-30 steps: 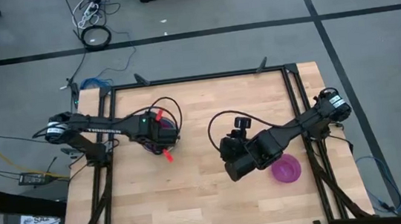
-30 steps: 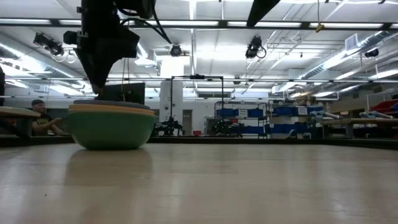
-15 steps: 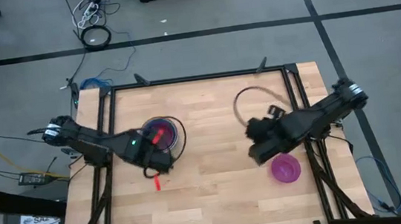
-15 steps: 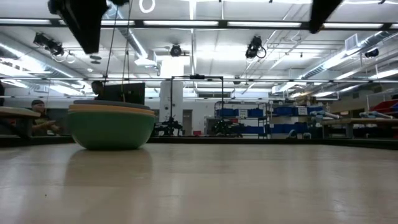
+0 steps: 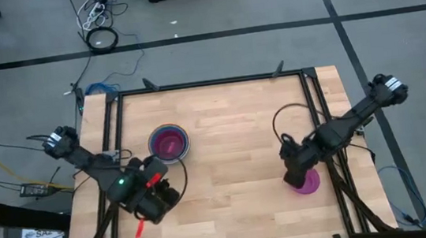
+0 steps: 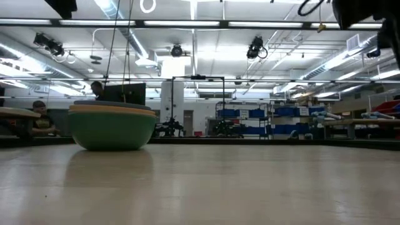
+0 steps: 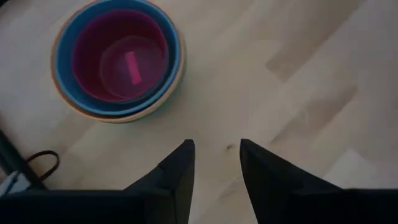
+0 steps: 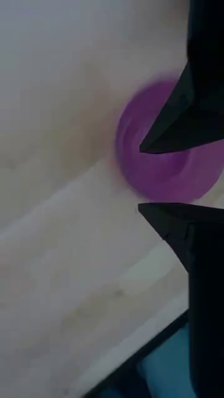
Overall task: Nest bowls inside each other
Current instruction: Stack the violet bowl on top of the red bowl
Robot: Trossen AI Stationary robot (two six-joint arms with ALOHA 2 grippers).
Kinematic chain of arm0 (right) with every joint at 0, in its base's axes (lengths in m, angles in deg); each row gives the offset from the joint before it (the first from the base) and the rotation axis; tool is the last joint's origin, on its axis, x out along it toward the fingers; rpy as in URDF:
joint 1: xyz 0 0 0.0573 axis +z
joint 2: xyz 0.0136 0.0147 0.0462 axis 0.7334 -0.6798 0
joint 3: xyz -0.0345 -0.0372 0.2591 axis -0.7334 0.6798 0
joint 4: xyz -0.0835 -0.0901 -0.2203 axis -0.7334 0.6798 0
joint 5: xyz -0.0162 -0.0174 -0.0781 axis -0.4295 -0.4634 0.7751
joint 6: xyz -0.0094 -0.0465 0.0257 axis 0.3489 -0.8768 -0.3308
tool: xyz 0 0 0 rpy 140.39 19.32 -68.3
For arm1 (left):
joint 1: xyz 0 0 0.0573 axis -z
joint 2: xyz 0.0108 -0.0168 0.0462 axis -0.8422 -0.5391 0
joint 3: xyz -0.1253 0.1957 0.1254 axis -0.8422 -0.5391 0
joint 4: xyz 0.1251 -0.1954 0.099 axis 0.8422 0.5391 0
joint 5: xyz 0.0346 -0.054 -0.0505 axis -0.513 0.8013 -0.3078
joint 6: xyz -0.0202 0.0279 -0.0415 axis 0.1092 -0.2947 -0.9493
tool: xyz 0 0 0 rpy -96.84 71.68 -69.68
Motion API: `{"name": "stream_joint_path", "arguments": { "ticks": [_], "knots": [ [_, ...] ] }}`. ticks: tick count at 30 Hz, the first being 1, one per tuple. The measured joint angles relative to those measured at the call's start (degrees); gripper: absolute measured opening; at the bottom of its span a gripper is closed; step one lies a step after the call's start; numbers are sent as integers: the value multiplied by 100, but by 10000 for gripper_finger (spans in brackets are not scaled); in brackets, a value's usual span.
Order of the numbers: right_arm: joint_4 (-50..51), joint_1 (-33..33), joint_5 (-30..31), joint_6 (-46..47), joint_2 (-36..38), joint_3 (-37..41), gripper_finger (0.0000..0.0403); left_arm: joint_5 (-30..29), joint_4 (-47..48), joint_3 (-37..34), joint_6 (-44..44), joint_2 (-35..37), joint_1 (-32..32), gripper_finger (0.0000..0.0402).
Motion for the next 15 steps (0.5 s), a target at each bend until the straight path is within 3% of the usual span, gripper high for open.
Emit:
{"name": "stream_joint_path", "arguments": {
  "ticks": [4,15],
  "knots": [
    [-894,173,-37,189,-152,500,134,-112,-4,0,-108,0,138,138],
    [-1244,318,-650,202,-978,705,158,-903,-28,0,-144,0,156,138]
  ]
}}
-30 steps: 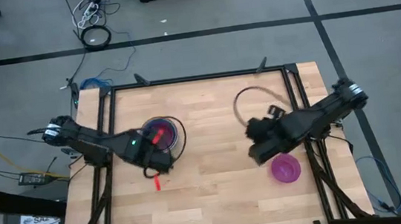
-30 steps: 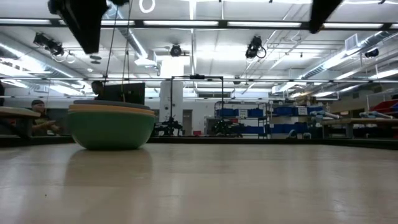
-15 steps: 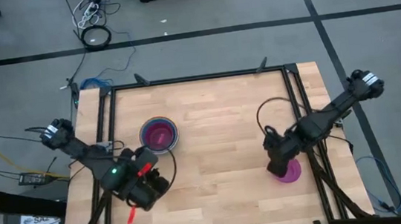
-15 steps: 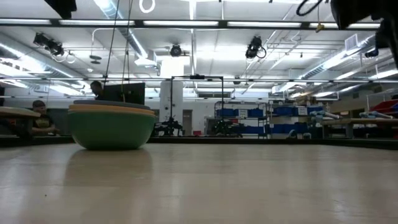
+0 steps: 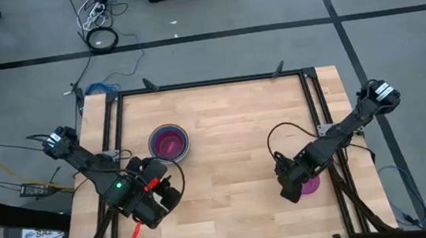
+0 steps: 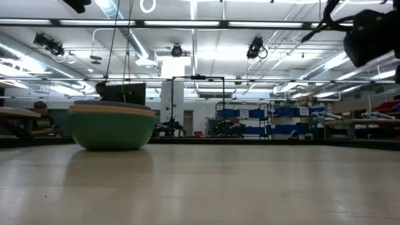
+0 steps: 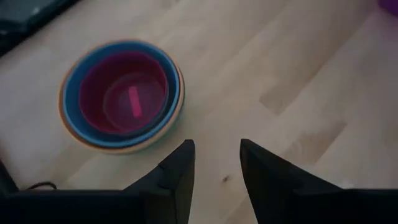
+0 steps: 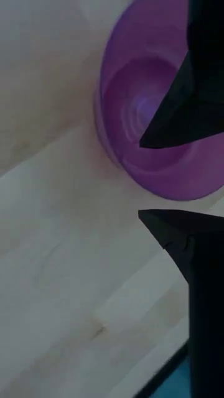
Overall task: Nest bowls inside each other
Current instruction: Stack the violet bowl on top of the red bowl
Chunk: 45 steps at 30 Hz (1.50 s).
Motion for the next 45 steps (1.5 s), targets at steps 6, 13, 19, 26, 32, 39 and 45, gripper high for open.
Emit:
{"name": "stream_joint_path", "arguments": {
  "ticks": [6,13,19,26,32,39,45],
  "knots": [
    [-308,96,-6,-81,-698,0,157,-321,-3,0,-17,0,-1,138],
    [-271,-38,-450,-1105,-1302,-191,70,-375,-3,0,-46,0,-1,138],
    [334,-469,201,-2166,-1268,-1052,4,-775,-5,0,-55,-2,-1,138],
    [-649,-1464,1283,-3959,-1296,-2338,1,-1469,-127,-1,-70,-2,-1,138],
    [-2007,-2253,1004,-5470,-1530,-3138,0,-2644,-545,-2,-77,-2,-1,138],
    [-2142,-2747,820,-6497,-2689,-4411,0,-3665,-711,195,-70,-2,3,138],
    [-1938,-2939,820,-7202,-3668,-5644,0,-3818,-710,693,276,-2,8,138]
  ]
}}
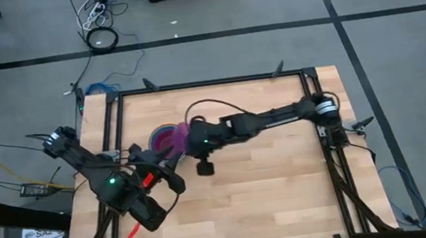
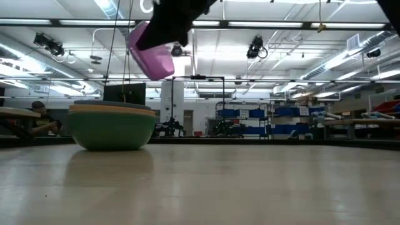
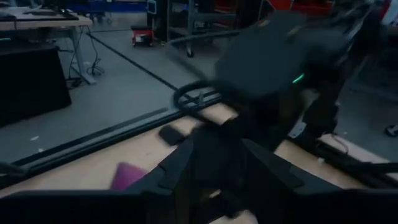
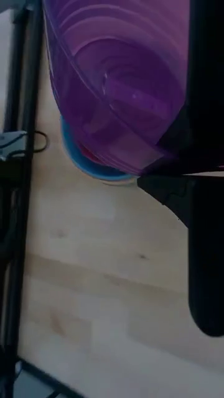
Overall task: Nest bowls inside each other
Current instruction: Stack the violet bowl on top of the red bowl
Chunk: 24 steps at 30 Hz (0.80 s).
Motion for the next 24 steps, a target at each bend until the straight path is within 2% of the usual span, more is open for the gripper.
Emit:
{"name": "stream_joint_path", "arguments": {
  "ticks": [8,14,24],
  "knots": [
    [63,-157,-66,-636,-1015,-1344,0,-158,5,637,558,0,0,138],
    [206,-196,-152,-729,-1506,-1813,7,-167,-1,973,983,0,2,138],
    [355,-216,-136,-714,-1556,-1836,110,-129,5,994,1079,2,0,138]
  ]
}}
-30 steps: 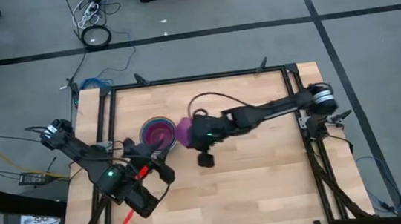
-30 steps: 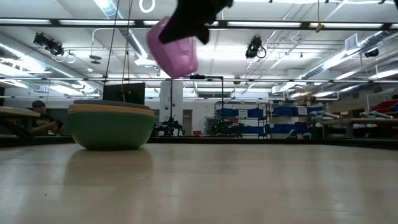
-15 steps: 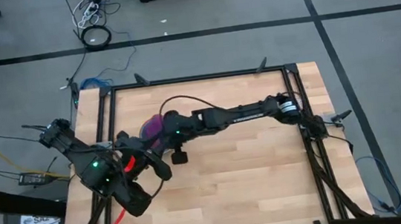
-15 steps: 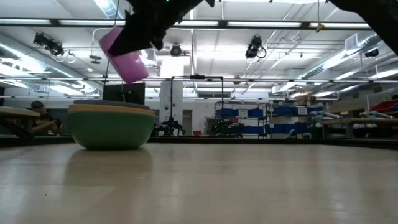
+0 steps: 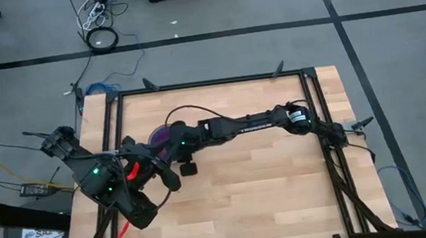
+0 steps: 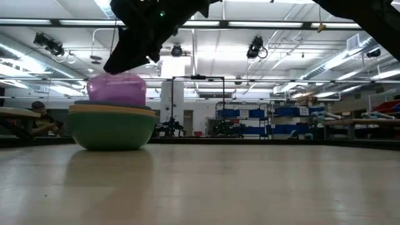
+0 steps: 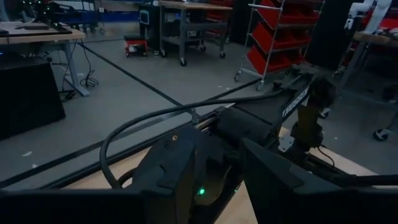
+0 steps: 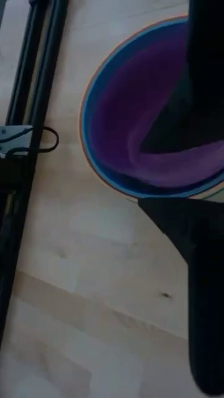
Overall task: Nest bowls inside each other
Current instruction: Stack the violet bowl on top of the red bowl, then return to Home Position
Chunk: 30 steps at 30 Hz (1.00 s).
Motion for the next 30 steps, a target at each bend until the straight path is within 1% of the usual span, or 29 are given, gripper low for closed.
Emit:
{"name": "stream_joint_path", "arguments": {
  "ticks": [3,6,13,17,20,22,25,30],
  "knots": [
    [-26,-2,2,11,31,0,134,0,0,-2,-2,0,0,138],
    [-4,-2,15,153,37,0,148,54,0,-2,-1,0,0,138],
    [132,14,35,484,37,0,149,253,5,-2,-1,0,2,138],
    [589,39,31,618,37,0,149,593,50,-6,92,0,2,138],
    [990,107,-148,761,46,0,149,946,130,-7,89,0,2,138],
    [1287,198,-271,807,93,2,147,1080,185,-7,72,0,2,138],
    [1696,384,-416,746,199,4,146,1100,193,-7,68,0,2,138],
    [1882,785,-843,776,494,4,146,1042,251,-7,89,0,2,138]
  ]
}}
